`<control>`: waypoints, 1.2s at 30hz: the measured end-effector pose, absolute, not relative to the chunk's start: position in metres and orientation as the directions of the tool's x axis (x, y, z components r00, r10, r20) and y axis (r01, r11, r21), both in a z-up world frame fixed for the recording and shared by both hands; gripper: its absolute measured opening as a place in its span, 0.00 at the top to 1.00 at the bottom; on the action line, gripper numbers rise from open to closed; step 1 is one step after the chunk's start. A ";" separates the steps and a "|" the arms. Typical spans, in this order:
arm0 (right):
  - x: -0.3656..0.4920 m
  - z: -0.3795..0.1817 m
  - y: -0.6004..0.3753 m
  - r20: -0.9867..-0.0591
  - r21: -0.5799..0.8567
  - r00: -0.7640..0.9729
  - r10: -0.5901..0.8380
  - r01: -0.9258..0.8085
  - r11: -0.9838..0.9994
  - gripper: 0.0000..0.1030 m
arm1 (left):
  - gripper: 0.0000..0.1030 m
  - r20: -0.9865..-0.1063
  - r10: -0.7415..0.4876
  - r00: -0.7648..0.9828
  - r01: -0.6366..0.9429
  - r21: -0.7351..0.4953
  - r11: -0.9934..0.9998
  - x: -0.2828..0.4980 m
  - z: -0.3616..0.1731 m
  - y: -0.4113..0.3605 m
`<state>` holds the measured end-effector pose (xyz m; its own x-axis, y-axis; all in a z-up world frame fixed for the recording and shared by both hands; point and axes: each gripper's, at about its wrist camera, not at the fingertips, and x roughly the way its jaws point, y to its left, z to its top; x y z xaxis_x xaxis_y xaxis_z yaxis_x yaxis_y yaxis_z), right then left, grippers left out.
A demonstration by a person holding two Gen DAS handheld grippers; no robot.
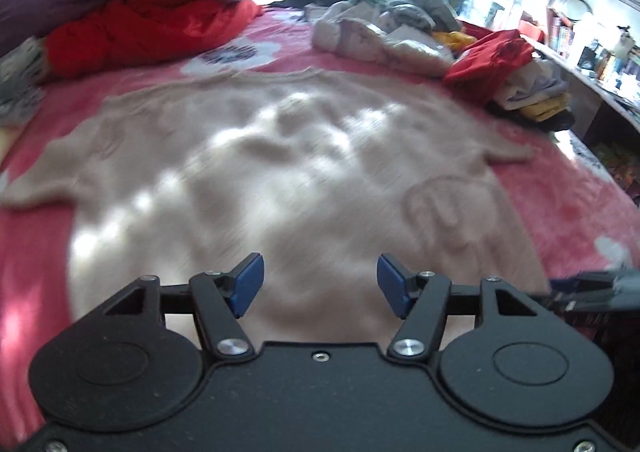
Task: Fold clothes
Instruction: 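Move the left gripper to the sweater's sleeve cuff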
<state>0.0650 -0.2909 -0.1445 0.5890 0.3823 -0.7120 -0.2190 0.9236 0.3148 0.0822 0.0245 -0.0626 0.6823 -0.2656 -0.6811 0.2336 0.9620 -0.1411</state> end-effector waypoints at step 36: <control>0.081 -0.155 -0.308 -0.645 0.468 0.600 0.474 -0.181 0.865 0.55 | 0.52 -0.737 -0.259 0.625 0.738 0.449 0.504 0.231 -0.108 -0.334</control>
